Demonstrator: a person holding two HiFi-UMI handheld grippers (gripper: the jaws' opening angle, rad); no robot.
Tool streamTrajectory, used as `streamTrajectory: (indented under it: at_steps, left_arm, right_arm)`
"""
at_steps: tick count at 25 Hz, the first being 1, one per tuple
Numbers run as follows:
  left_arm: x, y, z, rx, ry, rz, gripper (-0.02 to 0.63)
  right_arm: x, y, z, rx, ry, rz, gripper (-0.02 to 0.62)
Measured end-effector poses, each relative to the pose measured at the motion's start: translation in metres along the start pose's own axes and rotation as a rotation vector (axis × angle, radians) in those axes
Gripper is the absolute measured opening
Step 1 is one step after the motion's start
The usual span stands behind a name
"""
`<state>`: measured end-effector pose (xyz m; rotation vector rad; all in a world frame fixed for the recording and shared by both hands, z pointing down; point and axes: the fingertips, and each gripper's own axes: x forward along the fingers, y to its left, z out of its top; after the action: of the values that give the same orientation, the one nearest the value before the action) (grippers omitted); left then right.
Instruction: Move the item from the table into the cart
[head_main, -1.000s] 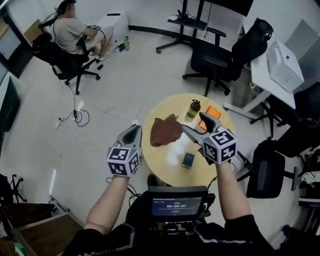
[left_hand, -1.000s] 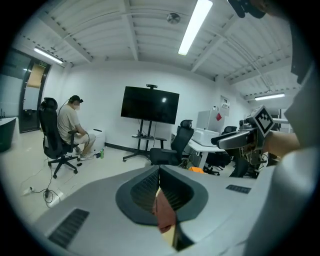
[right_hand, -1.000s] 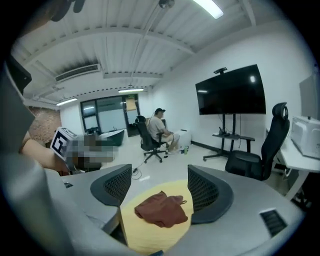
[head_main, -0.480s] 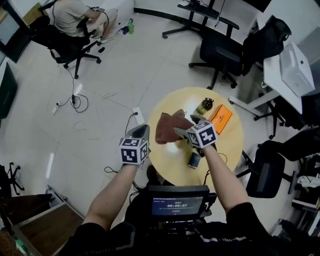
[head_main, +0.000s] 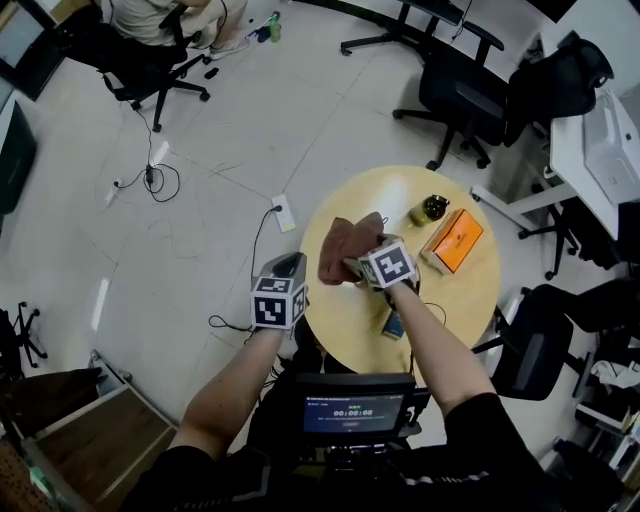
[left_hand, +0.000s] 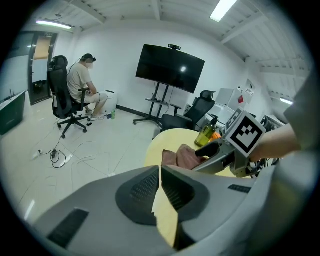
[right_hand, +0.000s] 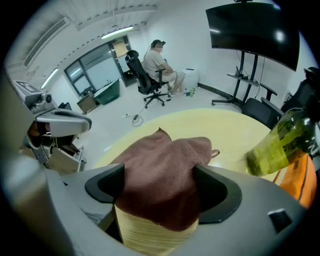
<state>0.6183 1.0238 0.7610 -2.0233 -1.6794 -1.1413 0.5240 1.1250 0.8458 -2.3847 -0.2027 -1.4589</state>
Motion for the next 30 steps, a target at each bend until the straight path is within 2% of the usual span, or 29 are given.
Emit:
streamTrajectory:
  at_steps: [6,10,13,14,17,18,20,23,25,30]
  left_arm:
    - [0.021,0.006,-0.004,-0.019,0.010,-0.016,0.021]
    - [0.036,0.003,-0.009,-0.017,0.017,-0.029,0.021]
    - [0.043,-0.001,-0.014,-0.013,0.024,-0.040,0.021]
    - [0.044,-0.003,-0.015,-0.013,0.026,-0.043,0.021]
    - [0.048,-0.008,-0.018,-0.012,0.030,-0.052,0.021]
    - [0.048,-0.010,-0.018,-0.010,0.031,-0.054,0.021]
    - [0.046,-0.010,-0.018,-0.009,0.031,-0.053,0.021]
    - [0.036,-0.009,-0.011,-0.011,0.022,-0.050,0.021]
    - [0.025,-0.011,-0.002,-0.008,0.003,-0.053,0.021]
    - [-0.006,-0.025,0.022,-0.010,-0.052,-0.089,0.018]
  right_arm:
    - [0.030,-0.001,0.007,-0.015,0.034,-0.050,0.425]
    - [0.035,-0.011,0.002,-0.024,0.069,-0.089,0.394]
    - [0.038,-0.010,0.003,-0.031,0.079,-0.084,0.367]
    - [0.039,-0.007,0.004,-0.036,0.079,-0.073,0.317]
    - [0.039,0.000,0.007,-0.074,0.075,-0.072,0.069]
    - [0.039,-0.001,0.007,-0.086,0.075,-0.085,0.053]
    - [0.038,-0.001,0.007,-0.080,0.068,-0.082,0.041]
    - [0.034,0.006,0.009,-0.014,0.034,-0.015,0.034]
    - [0.023,0.010,0.010,0.006,0.004,0.000,0.032]
    - [-0.020,0.012,0.022,0.066,-0.149,-0.012,0.031]
